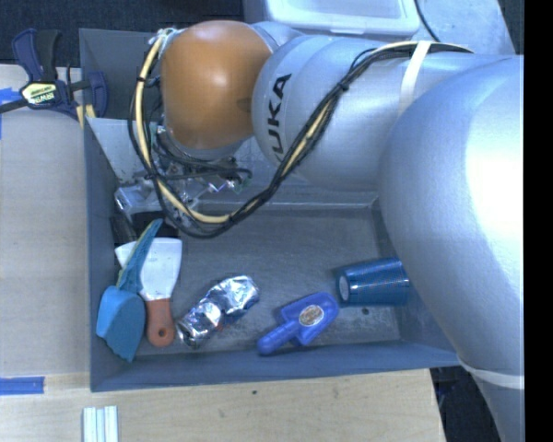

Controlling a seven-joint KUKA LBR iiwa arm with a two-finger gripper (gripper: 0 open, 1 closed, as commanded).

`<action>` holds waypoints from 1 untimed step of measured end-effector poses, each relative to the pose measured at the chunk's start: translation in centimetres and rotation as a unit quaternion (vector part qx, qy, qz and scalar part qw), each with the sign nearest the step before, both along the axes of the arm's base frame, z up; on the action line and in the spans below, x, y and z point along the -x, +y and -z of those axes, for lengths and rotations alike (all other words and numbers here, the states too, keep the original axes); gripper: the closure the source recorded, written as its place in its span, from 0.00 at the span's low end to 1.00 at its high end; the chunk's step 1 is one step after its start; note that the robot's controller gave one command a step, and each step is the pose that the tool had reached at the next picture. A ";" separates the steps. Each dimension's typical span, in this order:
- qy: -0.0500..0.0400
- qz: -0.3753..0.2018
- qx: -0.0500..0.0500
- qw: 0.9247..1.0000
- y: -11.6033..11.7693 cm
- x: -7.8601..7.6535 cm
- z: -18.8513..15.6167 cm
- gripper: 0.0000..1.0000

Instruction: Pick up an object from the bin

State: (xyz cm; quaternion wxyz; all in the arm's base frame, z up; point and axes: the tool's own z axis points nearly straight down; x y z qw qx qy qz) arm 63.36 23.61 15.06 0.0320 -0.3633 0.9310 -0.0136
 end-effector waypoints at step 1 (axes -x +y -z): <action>0.003 0.001 0.000 1.000 -0.1 0.3 -2.7 1.00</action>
Offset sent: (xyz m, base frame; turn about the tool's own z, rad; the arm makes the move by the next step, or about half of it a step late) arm -0.0022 -0.0008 0.0098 0.0005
